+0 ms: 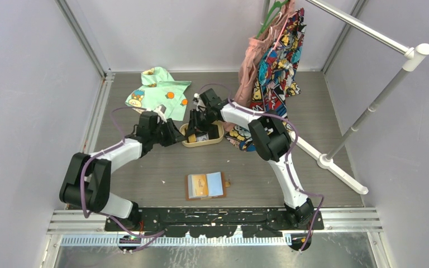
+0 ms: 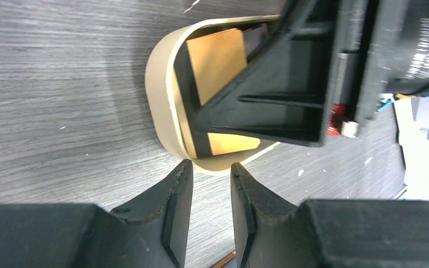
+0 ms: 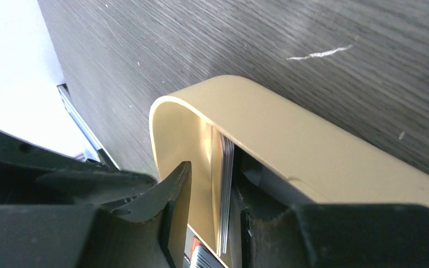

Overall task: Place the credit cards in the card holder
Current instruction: Pick up the credit card from the storage box, then insert the credit card into the card holder.

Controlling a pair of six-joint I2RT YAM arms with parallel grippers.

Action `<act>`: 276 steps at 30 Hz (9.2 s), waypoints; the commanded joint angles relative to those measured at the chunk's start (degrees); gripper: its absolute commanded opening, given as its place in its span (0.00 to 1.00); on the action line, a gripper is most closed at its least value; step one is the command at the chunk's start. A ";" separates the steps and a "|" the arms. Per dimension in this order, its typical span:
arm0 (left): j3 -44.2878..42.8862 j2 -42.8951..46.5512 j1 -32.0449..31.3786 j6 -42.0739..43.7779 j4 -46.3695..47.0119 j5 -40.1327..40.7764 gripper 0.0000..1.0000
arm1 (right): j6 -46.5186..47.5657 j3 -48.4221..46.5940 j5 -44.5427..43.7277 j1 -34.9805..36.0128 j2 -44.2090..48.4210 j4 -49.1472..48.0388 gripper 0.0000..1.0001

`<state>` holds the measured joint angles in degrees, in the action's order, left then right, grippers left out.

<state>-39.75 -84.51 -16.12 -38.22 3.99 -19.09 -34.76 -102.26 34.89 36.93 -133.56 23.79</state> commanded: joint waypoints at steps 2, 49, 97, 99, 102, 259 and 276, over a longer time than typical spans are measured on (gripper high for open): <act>-1.25 7.32 -0.23 2.01 -0.73 0.08 0.33 | -0.20 -3.52 1.66 -0.14 -1.55 -0.73 0.32; 3.11 23.69 -0.19 3.67 -11.21 3.38 0.35 | -1.35 -0.28 11.21 -4.97 5.12 -4.23 0.32; 14.06 41.32 -0.25 -11.16 2.55 -8.50 0.86 | 21.92 8.57 5.29 -9.21 20.51 6.64 0.01; 16.02 43.22 -0.23 -13.14 6.57 -8.50 0.96 | 23.30 10.40 7.16 -8.99 22.29 6.12 0.01; 19.53 45.04 -0.23 -15.68 14.44 -9.02 1.00 | 23.09 13.62 11.49 -8.74 25.12 3.32 0.01; 23.27 37.69 -19.58 -18.51 -5.29 -3.39 0.00 | 87.25 48.20 -14.48 23.49 38.91 5.10 0.24; 21.86 32.17 -19.78 -16.67 -8.44 -1.96 0.00 | 87.35 46.82 -15.65 23.71 37.13 7.59 0.24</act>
<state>-16.45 -51.94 -35.99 -56.07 -5.02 -21.47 51.00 -54.50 21.54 60.49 -94.91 29.21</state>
